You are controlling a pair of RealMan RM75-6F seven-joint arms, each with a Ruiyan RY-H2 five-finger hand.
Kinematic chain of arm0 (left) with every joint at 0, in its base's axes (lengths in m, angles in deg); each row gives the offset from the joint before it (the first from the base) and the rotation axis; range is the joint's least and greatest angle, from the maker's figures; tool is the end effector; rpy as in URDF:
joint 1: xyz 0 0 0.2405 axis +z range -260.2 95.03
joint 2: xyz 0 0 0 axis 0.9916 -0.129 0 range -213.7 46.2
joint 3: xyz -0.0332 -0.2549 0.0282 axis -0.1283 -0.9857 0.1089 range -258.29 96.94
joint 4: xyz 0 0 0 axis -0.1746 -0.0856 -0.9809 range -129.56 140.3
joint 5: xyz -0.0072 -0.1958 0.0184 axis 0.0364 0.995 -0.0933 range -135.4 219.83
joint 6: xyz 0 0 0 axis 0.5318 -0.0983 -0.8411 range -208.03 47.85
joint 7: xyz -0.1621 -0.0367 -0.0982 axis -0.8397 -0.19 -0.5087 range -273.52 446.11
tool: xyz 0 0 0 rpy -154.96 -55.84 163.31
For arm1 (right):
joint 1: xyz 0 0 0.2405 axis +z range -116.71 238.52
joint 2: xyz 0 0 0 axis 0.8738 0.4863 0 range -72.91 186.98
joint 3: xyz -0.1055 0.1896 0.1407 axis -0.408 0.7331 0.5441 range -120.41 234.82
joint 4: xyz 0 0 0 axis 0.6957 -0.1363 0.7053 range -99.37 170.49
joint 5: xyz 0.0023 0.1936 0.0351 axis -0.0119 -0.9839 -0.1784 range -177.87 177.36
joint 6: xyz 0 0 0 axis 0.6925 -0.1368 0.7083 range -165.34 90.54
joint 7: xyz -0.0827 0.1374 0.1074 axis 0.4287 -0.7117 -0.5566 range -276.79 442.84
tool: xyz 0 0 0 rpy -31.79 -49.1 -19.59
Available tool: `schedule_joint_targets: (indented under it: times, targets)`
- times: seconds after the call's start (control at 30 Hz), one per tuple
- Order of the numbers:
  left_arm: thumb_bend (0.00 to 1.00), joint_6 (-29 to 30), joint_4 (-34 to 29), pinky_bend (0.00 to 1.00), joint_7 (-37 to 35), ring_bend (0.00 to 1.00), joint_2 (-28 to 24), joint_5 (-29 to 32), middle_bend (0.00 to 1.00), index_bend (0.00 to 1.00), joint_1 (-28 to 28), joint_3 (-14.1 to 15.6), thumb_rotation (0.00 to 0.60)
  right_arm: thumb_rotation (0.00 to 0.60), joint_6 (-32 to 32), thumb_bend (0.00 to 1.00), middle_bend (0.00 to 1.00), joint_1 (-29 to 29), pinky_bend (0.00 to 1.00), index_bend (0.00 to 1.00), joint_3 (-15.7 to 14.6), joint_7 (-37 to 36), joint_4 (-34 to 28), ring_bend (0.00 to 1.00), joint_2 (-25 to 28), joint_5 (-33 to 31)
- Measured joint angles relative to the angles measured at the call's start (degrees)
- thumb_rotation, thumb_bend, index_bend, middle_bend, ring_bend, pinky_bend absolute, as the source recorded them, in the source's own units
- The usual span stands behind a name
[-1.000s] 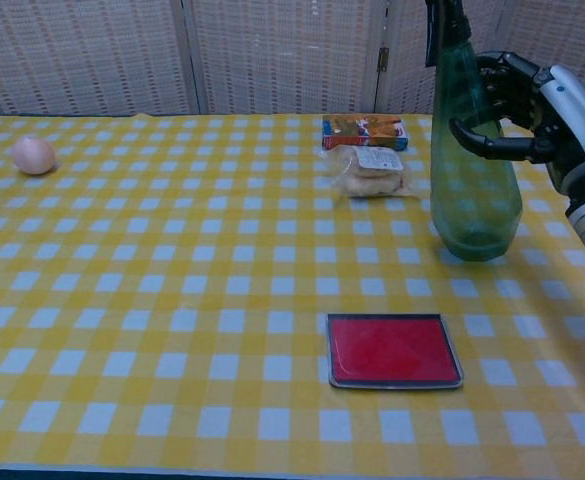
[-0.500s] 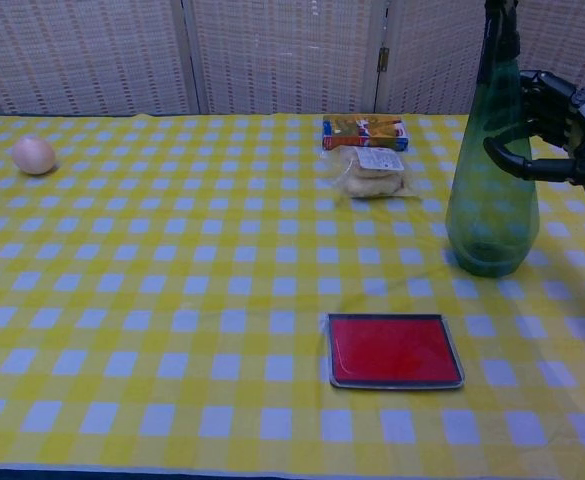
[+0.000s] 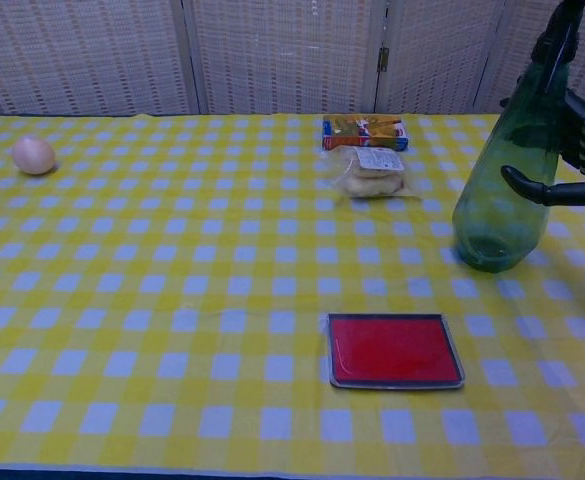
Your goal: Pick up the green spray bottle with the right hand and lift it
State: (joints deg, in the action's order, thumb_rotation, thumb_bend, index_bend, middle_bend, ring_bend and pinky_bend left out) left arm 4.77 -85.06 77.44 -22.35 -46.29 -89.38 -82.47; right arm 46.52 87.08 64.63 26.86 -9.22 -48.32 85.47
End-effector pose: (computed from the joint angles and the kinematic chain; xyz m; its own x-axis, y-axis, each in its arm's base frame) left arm -0.3038 0.2364 0.1833 0.3321 0.0145 0.9431 0.9408 -0.0773 -0.3300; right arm -0.2463 -0.3531 0.0157 -0.4558 -0.0794 0.8865 -0.8382 -0.2968 -0.4575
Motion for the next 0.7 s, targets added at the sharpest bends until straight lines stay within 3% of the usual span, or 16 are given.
schedule_joint_targets:
  times: [0.4, 0.7]
  targets:
    - [0.26, 0.3, -0.29, 0.03, 0.49, 0.01, 0.0, -0.22, 0.01, 0.0, 0.07, 0.04, 0.501, 0.6, 3.12, 0.41, 0.12, -3.54, 0.1, 0.0, 0.39, 1.99, -5.92, 0.18, 4.8, 0.34]
    - [0.26, 0.57, -0.44, 0.03, 1.19, 0.01, 0.1, -0.32, 0.01, 0.0, 0.11, 0.0, 0.498, 0.6, 4.01, 0.41, 0.07, -5.23, 0.04, 0.0, 0.23, 2.35, -8.39, 0.13, 7.9, 0.83]
